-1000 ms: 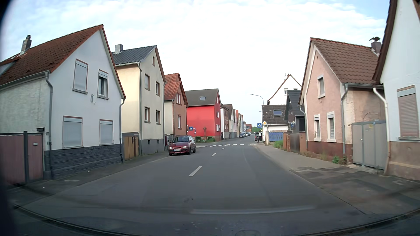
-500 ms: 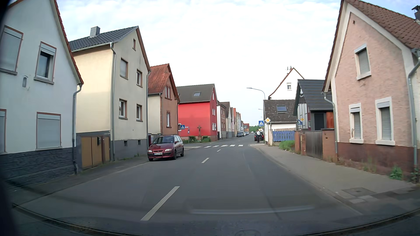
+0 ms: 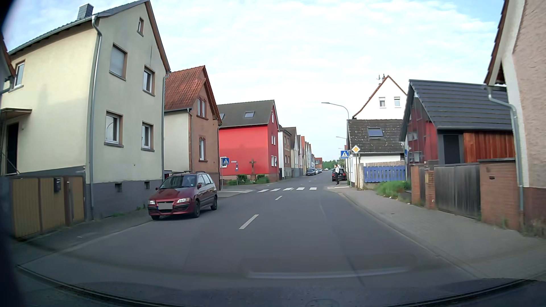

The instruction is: Follow the waypoints while adhering to traffic rules and regulations

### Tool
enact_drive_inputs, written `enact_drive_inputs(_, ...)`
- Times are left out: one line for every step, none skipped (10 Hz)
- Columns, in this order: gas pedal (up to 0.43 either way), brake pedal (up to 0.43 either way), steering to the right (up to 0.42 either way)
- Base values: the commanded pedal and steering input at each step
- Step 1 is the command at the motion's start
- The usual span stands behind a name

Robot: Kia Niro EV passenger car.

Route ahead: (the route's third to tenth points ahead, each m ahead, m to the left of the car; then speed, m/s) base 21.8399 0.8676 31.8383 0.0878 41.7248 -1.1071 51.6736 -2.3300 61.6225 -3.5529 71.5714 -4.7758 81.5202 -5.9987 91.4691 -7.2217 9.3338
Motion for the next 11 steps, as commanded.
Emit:
enact_drive_inputs(0.000,0.238,0.003)
enact_drive_inputs(0.000,0.238,0.003)
enact_drive_inputs(0.000,0.244,0.003)
enact_drive_inputs(0.000,0.244,0.003)
enact_drive_inputs(0.000,0.244,0.004)
enact_drive_inputs(0.000,0.250,0.005)
enact_drive_inputs(0.000,0.250,0.005)
enact_drive_inputs(0.000,0.250,0.006)
enact_drive_inputs(0.000,0.250,0.008)
enact_drive_inputs(0.000,0.256,0.011)
enact_drive_inputs(0.000,0.256,0.012)
